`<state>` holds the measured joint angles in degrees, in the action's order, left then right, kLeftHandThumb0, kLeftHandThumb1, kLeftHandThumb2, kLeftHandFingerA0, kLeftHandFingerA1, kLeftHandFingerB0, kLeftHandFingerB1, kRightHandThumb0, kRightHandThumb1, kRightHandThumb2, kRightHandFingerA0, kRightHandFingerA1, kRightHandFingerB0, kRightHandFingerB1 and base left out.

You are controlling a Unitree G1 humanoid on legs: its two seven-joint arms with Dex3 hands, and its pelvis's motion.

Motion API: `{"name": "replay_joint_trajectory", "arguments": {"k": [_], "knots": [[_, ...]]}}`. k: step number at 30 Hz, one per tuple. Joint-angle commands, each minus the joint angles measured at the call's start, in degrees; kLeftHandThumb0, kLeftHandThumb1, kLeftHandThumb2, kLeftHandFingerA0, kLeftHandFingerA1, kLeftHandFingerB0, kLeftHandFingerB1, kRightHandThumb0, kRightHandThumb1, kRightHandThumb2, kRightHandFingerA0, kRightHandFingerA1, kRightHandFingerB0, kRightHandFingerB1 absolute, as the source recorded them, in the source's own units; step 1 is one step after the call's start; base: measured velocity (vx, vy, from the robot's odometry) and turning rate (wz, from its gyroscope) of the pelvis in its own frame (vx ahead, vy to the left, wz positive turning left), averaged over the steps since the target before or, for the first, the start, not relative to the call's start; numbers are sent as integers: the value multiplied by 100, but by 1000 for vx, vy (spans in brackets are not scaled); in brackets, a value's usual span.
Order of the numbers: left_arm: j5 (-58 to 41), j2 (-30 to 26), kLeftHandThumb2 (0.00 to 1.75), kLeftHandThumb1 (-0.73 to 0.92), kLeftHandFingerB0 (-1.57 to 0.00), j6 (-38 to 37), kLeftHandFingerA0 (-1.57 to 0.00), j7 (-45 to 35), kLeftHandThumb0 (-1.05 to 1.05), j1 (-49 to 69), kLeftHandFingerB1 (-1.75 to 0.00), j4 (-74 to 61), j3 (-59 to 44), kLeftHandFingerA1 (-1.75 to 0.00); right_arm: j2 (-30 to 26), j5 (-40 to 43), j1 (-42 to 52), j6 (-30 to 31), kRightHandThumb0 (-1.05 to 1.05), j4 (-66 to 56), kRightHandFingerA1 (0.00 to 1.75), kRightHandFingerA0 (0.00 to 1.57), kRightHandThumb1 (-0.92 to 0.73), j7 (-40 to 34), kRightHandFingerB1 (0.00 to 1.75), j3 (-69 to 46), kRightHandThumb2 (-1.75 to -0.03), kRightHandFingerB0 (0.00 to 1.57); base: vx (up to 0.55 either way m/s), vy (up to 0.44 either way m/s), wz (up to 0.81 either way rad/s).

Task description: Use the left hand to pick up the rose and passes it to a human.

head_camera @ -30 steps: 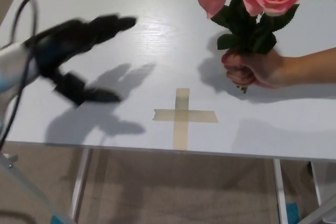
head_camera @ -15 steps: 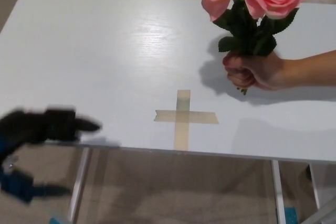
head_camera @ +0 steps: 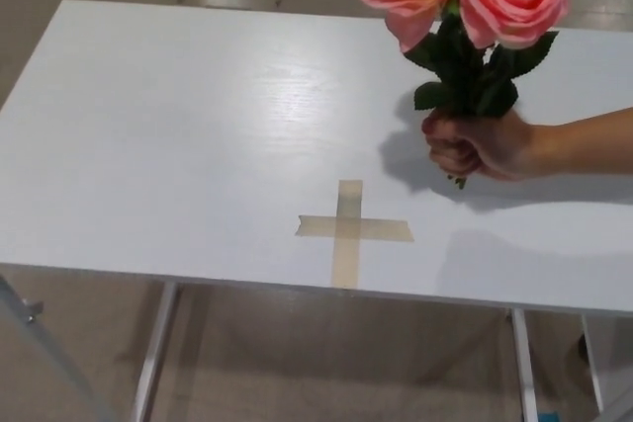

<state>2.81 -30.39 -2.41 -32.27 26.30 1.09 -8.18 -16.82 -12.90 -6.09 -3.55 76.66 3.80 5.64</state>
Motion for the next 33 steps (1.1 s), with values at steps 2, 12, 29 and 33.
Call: {"name": "replay_joint_trajectory", "arguments": {"k": [2,12,29,33], "knots": [[1128,464,56,51,-37,-73,-39,1663,-46,-1019,-33,2584,682,-34,121,73,374,-351,-43,-30,48,72,-67,-521,36,-165,-61,42,0,0,0],[1535,851,57,56,-31,-219,-35,3014,-51,-1996,-31,5395,1323,-33,-17,49,232,-330,-43,-98,47,71,-68,-376,36,-135,-61,43,0,0,0],[1364,499,63,74,-28,-1211,-34,2992,-60,-2114,-29,6871,1800,-32,-22,-47,665,-446,-42,-74,47,70,-67,-337,36,-73,-61,43,0,0,0],[1348,440,62,74,-27,-1372,-35,2949,-58,-2032,-29,6853,1826,-32,-21,-70,718,-489,-41,-95,47,69,-67,-318,37,-41,-61,44,0,0,0]]}}
